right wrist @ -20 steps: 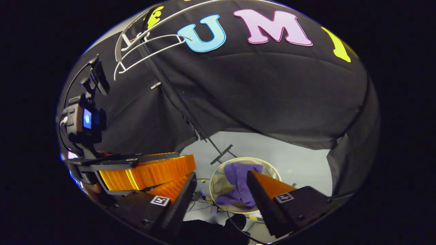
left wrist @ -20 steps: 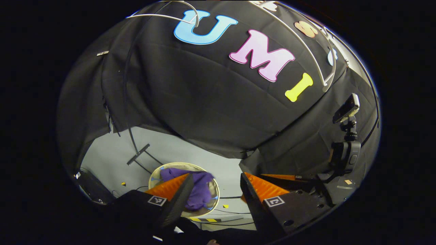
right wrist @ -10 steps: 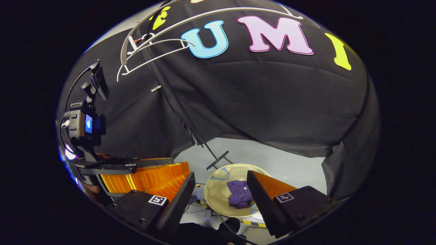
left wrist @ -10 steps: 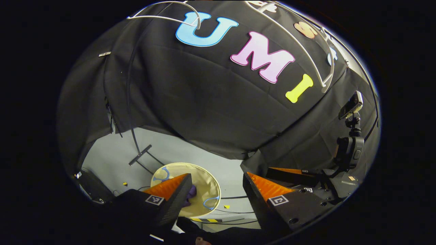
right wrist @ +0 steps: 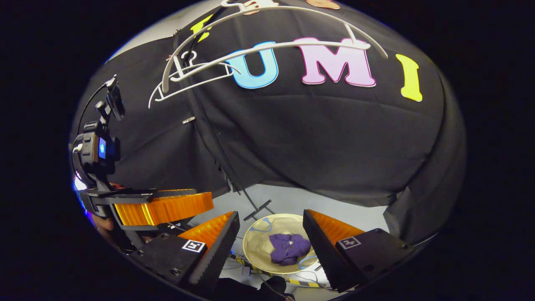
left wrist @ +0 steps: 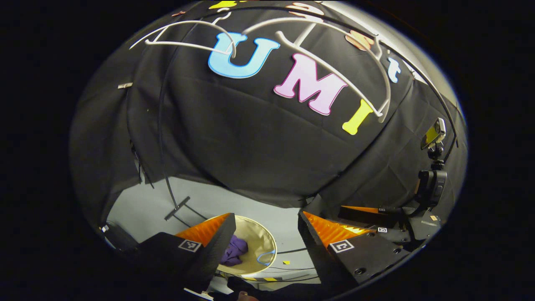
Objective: Grasp the clothes on the hanger with both hands and then place them into the laundry hamper below.
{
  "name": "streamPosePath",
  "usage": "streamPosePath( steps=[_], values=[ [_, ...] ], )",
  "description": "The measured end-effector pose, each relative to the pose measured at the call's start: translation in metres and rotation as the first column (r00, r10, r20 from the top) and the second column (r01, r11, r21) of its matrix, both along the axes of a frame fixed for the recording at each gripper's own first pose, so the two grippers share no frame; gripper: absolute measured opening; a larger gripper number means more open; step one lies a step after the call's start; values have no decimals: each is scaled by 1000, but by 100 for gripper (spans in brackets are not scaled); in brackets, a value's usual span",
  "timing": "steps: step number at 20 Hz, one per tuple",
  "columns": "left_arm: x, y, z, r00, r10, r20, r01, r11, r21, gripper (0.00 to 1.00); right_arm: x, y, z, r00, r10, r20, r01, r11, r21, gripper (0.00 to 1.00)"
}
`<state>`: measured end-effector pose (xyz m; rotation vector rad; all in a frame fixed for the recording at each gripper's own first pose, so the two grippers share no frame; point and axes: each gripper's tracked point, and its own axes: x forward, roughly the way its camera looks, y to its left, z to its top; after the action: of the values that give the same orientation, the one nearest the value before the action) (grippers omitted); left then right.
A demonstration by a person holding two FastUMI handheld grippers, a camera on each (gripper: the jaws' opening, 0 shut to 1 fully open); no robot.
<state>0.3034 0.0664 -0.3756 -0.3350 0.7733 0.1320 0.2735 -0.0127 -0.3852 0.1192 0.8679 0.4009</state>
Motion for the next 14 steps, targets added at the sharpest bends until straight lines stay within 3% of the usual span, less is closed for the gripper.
streamPosePath(
  steps=[7,14],
  values=[
    [-48,-1,68,989,-87,122,82,996,45,95,-24,18,82,980,-79,181,77,997,16,99],
    [-112,-7,156,938,-210,274,184,976,117,95,-92,47,178,907,-156,391,156,987,30,98]
  ],
)
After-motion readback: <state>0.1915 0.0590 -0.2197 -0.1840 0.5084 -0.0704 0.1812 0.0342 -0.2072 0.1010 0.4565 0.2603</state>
